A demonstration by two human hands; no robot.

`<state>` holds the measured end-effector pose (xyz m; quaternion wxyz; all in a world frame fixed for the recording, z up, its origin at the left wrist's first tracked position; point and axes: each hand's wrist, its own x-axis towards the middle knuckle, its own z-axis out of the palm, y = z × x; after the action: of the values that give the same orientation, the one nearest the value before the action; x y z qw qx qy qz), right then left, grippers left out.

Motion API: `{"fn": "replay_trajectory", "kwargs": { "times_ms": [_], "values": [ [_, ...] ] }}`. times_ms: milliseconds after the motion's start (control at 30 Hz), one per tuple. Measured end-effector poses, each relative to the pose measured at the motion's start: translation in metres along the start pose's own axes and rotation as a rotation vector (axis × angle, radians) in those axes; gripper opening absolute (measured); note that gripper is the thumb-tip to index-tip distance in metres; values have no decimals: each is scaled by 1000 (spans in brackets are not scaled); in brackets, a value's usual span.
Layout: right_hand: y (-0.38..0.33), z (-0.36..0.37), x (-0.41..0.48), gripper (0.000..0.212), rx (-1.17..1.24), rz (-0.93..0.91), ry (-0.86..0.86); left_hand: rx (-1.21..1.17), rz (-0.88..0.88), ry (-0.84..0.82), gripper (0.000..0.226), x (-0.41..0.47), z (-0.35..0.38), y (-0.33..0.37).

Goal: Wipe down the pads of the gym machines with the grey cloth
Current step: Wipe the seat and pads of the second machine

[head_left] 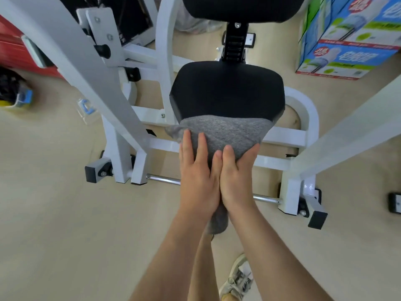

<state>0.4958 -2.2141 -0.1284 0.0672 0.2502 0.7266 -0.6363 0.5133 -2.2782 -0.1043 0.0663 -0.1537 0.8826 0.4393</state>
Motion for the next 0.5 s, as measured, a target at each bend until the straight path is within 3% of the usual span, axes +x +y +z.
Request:
{"fn": "replay_trajectory", "kwargs": {
  "times_ms": [100,233,333,500],
  "values": [
    [-1,1,22,79,60,62,59,418,239,-28,49,27,6,-3],
    [-2,-7,41,58,129,122,64,751,283,-232,62,50,2,3],
    [-6,-19,82,50,206,294,105,823,403,-359,58,90,24,20],
    [-8,-35,146,58,194,420,181,792,459,-519,57,156,71,45]
  ]
}}
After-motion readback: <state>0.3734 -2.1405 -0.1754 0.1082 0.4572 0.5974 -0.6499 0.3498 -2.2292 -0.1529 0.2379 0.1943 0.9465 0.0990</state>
